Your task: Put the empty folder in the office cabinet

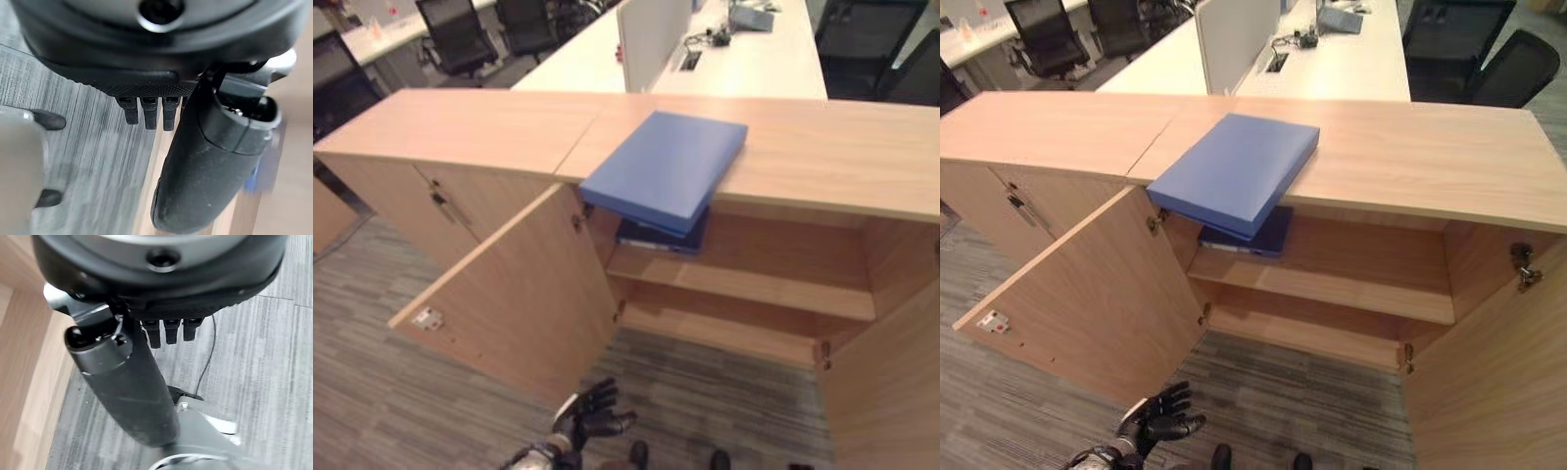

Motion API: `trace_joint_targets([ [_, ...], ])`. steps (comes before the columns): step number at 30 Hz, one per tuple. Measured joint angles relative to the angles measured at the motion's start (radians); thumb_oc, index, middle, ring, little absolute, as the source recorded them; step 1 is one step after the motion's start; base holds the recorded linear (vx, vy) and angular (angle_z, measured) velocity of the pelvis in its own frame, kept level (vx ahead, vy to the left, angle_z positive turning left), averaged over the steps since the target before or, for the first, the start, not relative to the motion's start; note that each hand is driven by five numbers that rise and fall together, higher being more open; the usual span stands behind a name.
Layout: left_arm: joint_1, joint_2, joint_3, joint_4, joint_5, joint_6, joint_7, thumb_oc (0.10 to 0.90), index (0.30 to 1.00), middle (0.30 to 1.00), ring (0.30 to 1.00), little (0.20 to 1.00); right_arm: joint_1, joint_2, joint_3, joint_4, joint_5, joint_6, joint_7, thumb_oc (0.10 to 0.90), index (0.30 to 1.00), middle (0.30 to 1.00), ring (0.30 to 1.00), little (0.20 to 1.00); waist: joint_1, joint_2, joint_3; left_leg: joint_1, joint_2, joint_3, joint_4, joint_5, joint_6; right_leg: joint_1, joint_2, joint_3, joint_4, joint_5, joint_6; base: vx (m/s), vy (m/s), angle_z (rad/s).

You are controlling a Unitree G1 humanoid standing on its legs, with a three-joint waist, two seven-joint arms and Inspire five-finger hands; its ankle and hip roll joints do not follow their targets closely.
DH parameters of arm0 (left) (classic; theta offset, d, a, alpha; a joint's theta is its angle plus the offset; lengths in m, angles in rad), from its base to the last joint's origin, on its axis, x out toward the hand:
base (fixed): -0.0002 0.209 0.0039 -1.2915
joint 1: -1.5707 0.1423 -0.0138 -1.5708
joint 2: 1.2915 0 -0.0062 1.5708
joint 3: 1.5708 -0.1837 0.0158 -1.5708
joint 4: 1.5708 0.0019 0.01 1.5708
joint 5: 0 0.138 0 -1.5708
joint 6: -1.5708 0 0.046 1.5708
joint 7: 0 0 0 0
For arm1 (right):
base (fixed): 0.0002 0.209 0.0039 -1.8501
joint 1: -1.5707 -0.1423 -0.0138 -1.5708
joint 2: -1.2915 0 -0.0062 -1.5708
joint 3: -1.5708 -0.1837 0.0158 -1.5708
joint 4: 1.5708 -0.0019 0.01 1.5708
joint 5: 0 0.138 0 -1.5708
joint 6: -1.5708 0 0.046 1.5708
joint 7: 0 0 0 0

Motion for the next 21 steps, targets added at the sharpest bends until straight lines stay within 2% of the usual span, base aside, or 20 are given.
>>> trace_joint_targets([
  [5,0.071,-0.024,0.121,-0.161,-0.032,-0.016,0.078,0.8,0.9,0.9,0.9,0.9,0.034,0.042,-0.029,0.0,0.016,-0.004,-0.009,0.8,0.9,0.9,0.9,0.9,0.007,-0.007,-0.001,0.067,-0.001,-0.005,-0.067,0.029,0.008,0.084,0.005,-0.005,-0.095,0.036,0.012,0.05,0.024,0.02],
  [9,0.108,-0.061,0.225,-0.29,0.056,-0.048,0.157,0.8,0.9,0.9,0.9,0.9,0.055,0.054,-0.053,0.001,0.036,-0.003,-0.02,0.8,0.9,0.9,0.9,0.9,0.026,-0.01,-0.003,0.089,0.003,-0.013,-0.072,0.03,0.005,0.111,0.011,-0.014,-0.095,0.035,0.012,0.04,0.008,0.06],
  [11,0.107,-0.053,0.268,-0.337,0.122,-0.058,0.205,0.8,0.9,0.9,0.9,0.9,0.054,0.057,-0.052,0.003,0.037,-0.003,-0.022,0.8,0.9,0.9,0.9,0.9,0.034,-0.011,-0.003,0.098,0.006,-0.016,-0.077,0.029,0.005,0.12,0.013,-0.017,-0.095,0.03,0.011,0.07,-0.003,0.07],
  [12,0.12,-0.053,0.336,-0.405,0.23,-0.058,0.256,0.8,0.9,0.9,0.9,0.9,0.057,0.069,-0.052,0.002,0.044,-0.007,-0.028,0.8,0.9,0.9,0.9,0.9,0.034,-0.02,-0.005,0.101,0.007,-0.023,-0.077,0.028,0.003,0.126,0.014,-0.025,-0.095,0.026,0.011,0.08,-0.001,0.11],
  [14,0.113,-0.045,0.395,-0.458,0.353,-0.058,0.332,0.8,0.9,0.9,0.9,0.9,0.056,0.084,-0.051,0.002,0.054,-0.008,-0.033,0.8,0.9,0.9,0.9,0.9,0.036,-0.029,-0.009,0.104,0.008,-0.026,-0.077,0.027,0.002,0.129,0.015,-0.027,-0.095,0.021,0.011,0.06,0.002,0.07],
  [15,0.09,-0.011,0.444,-0.51,0.499,-0.058,0.43,0.8,0.9,0.9,0.9,0.9,0.057,0.091,-0.048,0.009,0.054,-0.009,-0.041,0.8,0.9,0.9,0.9,0.9,0.047,-0.039,-0.015,0.105,0.009,-0.025,-0.077,0.026,0.001,0.127,0.015,-0.027,-0.095,0.016,0.014,0.03,0.003,0.0],
  [18,0.052,0.058,0.48,-0.554,0.648,-0.051,0.546,0.8,0.9,0.9,0.9,0.9,0.058,0.095,-0.012,0.011,0.053,-0.011,-0.057,0.8,0.9,0.9,0.9,0.9,0.061,-0.053,-0.023,0.103,0.007,-0.025,-0.077,0.023,-0.002,0.124,0.012,-0.027,-0.095,0.016,0.016,0.04,0.001,0.01],
  [21,0.01,0.132,0.445,-0.587,0.761,-0.057,0.599,0.8,0.9,0.9,0.9,0.9,0.051,0.104,0.012,0.02,0.052,-0.015,-0.064,0.8,0.9,0.9,0.9,0.9,0.062,-0.063,-0.031,0.103,0.003,-0.021,-0.08,0.022,-0.006,0.122,0.009,-0.023,-0.095,0.017,0.013,0.05,0.017,-0.03],
])
